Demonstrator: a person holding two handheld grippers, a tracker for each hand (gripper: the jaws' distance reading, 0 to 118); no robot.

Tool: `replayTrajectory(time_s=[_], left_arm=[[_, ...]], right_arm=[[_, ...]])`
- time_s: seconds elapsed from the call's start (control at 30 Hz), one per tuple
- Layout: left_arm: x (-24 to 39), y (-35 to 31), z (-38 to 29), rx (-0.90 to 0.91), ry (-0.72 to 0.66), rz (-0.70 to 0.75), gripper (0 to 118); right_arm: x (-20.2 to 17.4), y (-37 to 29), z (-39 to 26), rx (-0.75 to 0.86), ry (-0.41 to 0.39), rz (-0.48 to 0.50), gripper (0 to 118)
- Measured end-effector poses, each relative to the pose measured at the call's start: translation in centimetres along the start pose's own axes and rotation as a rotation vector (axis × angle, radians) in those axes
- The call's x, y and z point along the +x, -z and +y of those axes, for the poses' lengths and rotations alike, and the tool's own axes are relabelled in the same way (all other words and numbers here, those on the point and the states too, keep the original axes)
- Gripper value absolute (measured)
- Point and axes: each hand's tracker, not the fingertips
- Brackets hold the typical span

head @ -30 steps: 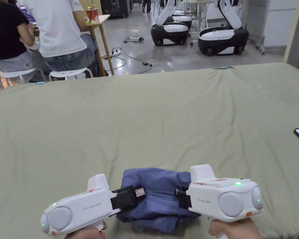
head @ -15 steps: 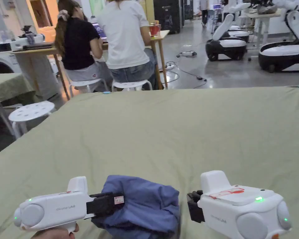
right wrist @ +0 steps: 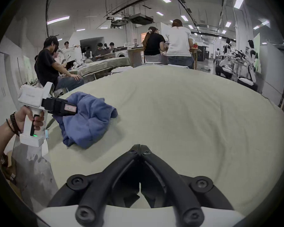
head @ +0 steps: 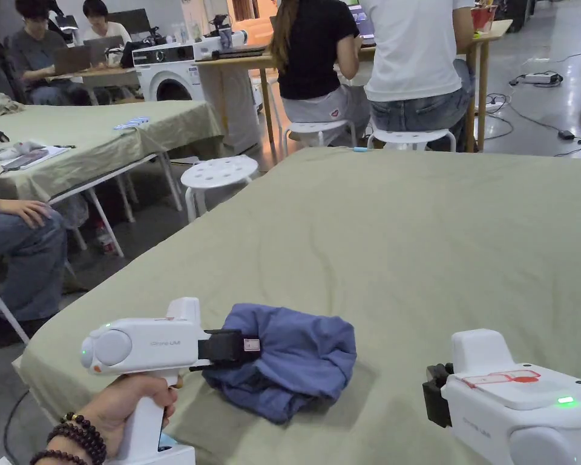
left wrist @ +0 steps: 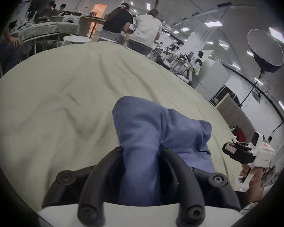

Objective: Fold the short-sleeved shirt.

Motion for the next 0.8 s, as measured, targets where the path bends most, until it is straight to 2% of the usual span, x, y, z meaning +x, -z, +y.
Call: replayTrajectory(time_s=[0.03,0.07,0.1,0.13,0.17,0.23,0.3,0.37,0.4,0.43,0.5,0.53,0.57,0.63,0.77,0.8], left_arm=[[0.5,0.2,-0.3,0.020,0.032,0.043,39],[0.9,0.9,-0.3,0.033,0.050,0.082,55],[1.4,1.0,-0.4,0.050,0.069,0.123,76],[1.9,1.0,-0.3,0.062,0.110,0.185,107],[2.2,0.8,-0.1,0.057,0.125,0.203,118],[4.7,-0.7,-0.2,0.118,0.142,0.203,113],[6.4,-2.1,0.5,0.145,0.126,0.247,118],[9.0,-3.3,1.1,0.202,0.170,0.273,118],[11.1,-4.1,1.2,0.232,0.200,0.278,117],[13.1,-4.6,1.1,0.267,0.228,0.280,102],[18.3,-4.8,1.5,0.310,0.267,0.244,59],[20.8,-4.9,1.4,0.331,0.284,0.227,29],[23.0,-4.6,1.3,0.349,0.311,0.221,18],[27.1,-3.4,1.6,0.391,0.368,0.225,18],[39.1,-0.3,0.5,0.507,0.462,0.213,14],[41.4,0.6,0.2,0.517,0.479,0.218,6]], right_arm=[[0.0,0.1,0.0,-0.002,-0.004,-0.003,0],[0.1,0.0,0.1,-0.004,-0.006,-0.003,0],[0.3,-0.4,0.1,-0.005,-0.007,0.001,0],[0.5,-0.7,0.2,-0.007,-0.006,0.004,0],[0.6,-1.0,0.3,-0.007,-0.006,0.005,0],[1.1,-2.4,0.4,0.004,-0.004,0.004,0],[1.8,-3.8,0.6,0.014,-0.003,0.002,0],[2.6,-5.7,0.7,0.035,0.000,-0.002,0],[3.2,-6.8,0.8,0.047,0.001,-0.012,0],[3.9,-7.8,0.9,0.056,0.005,-0.024,0],[5.4,-10.5,1.3,0.086,0.011,-0.046,0],[6.4,-11.8,1.5,0.099,0.013,-0.058,0],[7.3,-13.0,1.7,0.115,0.010,-0.069,0],[9.4,-15.5,2.4,0.145,0.001,-0.113,0],[15.2,-22.2,4.5,0.235,-0.009,-0.217,0],[16.4,-23.4,5.0,0.251,-0.007,-0.240,0]])
